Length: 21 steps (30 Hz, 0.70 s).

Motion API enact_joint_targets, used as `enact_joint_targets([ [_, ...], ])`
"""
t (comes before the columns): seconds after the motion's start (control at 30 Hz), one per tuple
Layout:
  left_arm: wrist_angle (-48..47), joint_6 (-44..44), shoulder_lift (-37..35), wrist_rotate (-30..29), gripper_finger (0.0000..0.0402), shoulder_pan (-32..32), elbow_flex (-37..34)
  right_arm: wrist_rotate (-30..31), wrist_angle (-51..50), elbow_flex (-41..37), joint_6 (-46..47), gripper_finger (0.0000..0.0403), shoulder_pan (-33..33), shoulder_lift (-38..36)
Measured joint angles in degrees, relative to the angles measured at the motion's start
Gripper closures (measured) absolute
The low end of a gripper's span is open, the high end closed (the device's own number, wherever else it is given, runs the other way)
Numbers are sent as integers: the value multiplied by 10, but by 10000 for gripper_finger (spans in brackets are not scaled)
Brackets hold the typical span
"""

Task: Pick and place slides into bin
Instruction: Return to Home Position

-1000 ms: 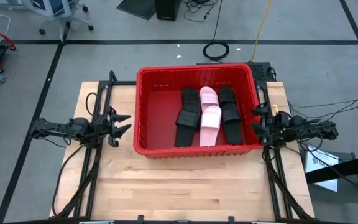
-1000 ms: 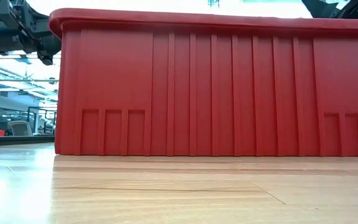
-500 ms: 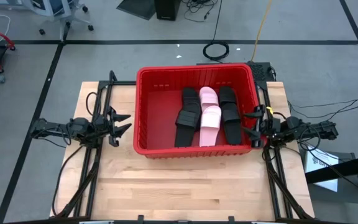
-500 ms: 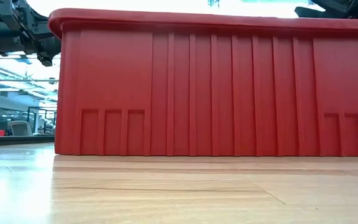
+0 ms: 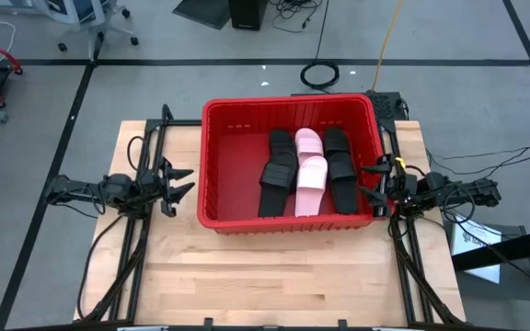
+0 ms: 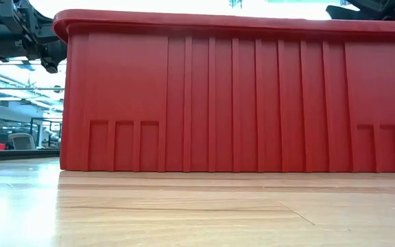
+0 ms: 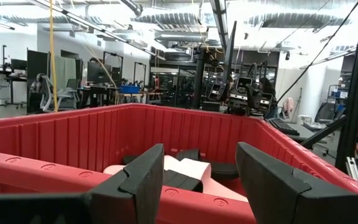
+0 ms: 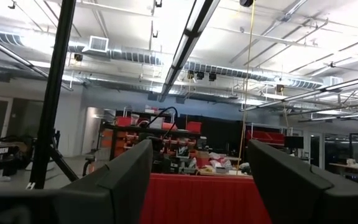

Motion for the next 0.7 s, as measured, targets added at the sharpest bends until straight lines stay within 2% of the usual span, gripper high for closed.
enact_joint_targets([
  [0.7,0,-1,0,0,199,0,0,0,5,0,0,149,0,0],
])
